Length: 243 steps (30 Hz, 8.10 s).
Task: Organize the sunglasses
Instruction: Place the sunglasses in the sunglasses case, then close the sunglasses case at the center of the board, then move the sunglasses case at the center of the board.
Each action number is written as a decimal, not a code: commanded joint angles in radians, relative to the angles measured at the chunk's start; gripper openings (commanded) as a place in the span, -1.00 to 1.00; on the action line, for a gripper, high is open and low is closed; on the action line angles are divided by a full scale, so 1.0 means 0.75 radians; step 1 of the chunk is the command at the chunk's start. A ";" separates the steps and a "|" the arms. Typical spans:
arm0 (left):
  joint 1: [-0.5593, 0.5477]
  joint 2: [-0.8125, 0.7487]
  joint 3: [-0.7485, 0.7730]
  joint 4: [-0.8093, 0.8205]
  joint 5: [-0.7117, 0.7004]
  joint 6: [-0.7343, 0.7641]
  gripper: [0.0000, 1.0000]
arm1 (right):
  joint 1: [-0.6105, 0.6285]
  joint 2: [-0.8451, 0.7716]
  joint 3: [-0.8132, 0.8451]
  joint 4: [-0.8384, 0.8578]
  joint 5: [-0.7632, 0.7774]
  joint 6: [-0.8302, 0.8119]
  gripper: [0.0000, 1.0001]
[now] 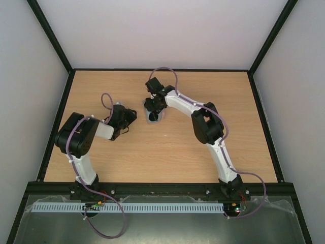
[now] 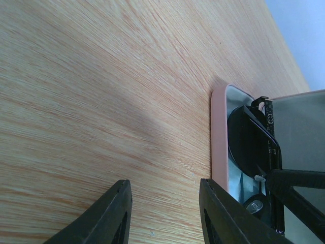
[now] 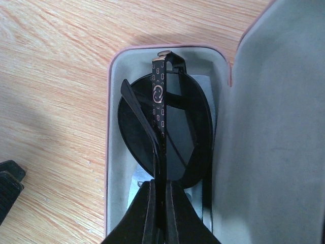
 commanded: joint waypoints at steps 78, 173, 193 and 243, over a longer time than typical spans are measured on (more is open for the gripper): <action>0.028 -0.077 -0.072 -0.034 0.012 0.043 -0.20 | -0.192 -0.397 -0.534 0.324 -0.139 0.070 -0.73; 0.237 -0.669 -0.408 -0.090 0.102 0.021 0.11 | 0.035 0.261 0.390 0.176 -0.063 -0.071 0.77; 0.422 -0.621 -0.335 -0.141 0.188 0.062 0.09 | 0.164 0.209 0.099 0.283 -0.298 -0.339 0.72; -0.006 -0.371 -0.259 -0.144 0.173 0.100 -0.39 | 0.037 -1.225 -1.656 0.605 0.024 0.285 0.20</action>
